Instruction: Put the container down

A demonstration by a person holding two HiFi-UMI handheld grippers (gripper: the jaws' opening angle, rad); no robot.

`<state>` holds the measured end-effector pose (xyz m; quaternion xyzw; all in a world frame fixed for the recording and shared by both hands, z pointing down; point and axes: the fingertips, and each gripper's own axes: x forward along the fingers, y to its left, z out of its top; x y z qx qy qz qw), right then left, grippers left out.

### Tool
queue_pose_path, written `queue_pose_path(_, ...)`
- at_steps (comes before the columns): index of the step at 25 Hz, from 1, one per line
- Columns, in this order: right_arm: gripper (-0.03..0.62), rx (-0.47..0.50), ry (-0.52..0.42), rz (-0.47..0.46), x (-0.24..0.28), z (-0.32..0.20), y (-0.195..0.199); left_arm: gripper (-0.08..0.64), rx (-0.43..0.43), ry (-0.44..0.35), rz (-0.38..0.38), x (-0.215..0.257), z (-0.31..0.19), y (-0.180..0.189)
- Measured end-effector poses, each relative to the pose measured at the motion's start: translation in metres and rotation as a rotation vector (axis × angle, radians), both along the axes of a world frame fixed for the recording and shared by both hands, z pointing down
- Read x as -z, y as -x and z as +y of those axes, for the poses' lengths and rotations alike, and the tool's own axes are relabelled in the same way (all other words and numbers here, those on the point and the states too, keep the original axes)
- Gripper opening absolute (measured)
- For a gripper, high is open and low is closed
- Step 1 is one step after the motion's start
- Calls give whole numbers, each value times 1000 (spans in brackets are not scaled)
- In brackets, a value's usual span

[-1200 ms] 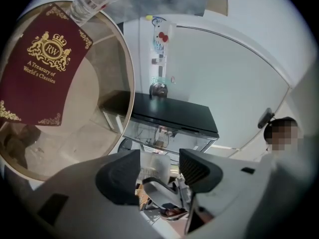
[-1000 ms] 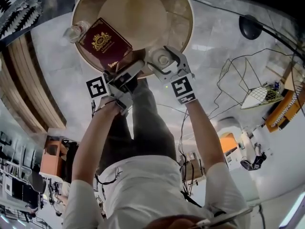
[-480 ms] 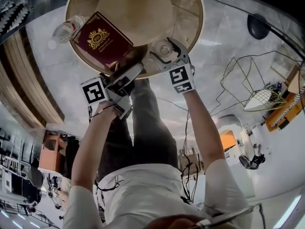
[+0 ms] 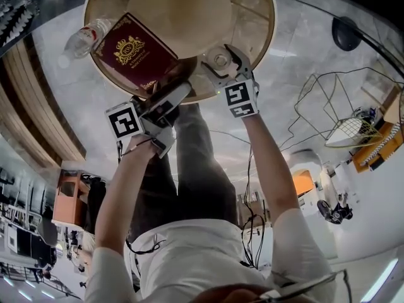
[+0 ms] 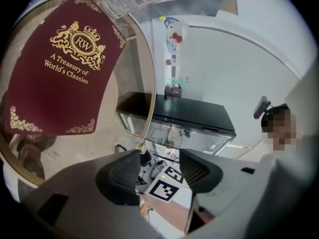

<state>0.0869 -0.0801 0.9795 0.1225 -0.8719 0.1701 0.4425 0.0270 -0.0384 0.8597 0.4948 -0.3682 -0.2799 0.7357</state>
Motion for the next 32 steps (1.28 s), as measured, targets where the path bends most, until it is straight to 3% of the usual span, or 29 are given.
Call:
queue_pose_path(3,339,-2,-9,-1,-3,-1,2,219,24,5,30,2,-2,0)
queue_pose_path(13,339,-39,-27,13,-13,-2,0,219,-10,-14,-24,3,-3,12)
queue_pose_path(22,342,3,-88,70,-17,2,-6,219,-2,-23,-14,5,-2,15)
queue_pose_path(32,364,-51,-111,71,8,-5,-4,219,-72,-62,-55,27,6,18)
